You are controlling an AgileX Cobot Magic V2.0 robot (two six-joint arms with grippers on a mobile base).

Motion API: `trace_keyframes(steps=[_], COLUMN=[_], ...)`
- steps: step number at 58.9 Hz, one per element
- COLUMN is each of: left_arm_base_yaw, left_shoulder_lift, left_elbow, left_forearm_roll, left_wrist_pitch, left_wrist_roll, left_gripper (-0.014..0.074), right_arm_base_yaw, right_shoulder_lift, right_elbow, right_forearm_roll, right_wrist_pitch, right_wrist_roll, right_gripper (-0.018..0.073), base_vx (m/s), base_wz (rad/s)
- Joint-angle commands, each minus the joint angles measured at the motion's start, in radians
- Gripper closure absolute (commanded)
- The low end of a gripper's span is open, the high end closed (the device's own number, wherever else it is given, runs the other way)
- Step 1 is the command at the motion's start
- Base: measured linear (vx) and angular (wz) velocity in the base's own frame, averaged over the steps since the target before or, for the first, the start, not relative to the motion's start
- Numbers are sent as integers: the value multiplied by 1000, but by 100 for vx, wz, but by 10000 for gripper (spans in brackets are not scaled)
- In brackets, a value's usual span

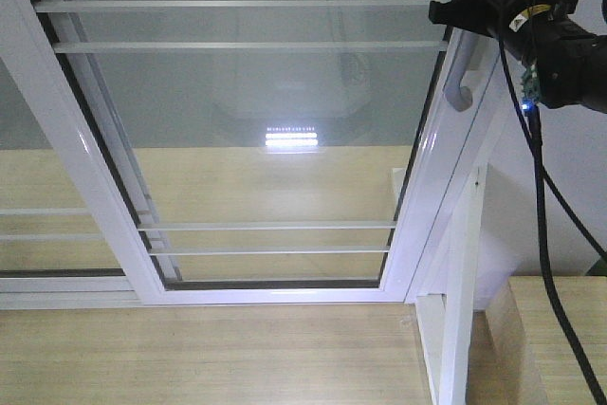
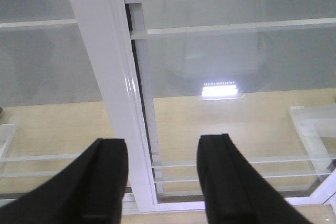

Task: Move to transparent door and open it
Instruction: 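Grasp the silver handle with the right gripper and slide the door open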

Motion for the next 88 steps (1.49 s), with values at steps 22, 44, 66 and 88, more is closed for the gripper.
trace_keyframes(steps=[22,44,66,88], left_arm_base_yaw=[-4,-4,-4,-4], left_shoulder_lift=[-2,-2,-2,-2], left_elbow=[-31,-31,-31,-31], left_forearm_roll=[-9,-9,-9,-26], left_wrist_pitch=[-70,-65,-65,-85], left_wrist_roll=[0,0,0,0], left_gripper=[152,152,152,152], right_arm_base_yaw=[135,210,327,330], right_shoulder_lift=[-46,-46,-46,-412], right_elbow=[-38,-38,-38,190], right_forearm_roll=[-62,-59,-62,-56], right_wrist_pitch=[-131,-188,-193,159], right_wrist_roll=[-27,6,32,38], right_gripper=[239,239,239,239], base_vx=[0,0,0,0], base_wz=[0,0,0,0])
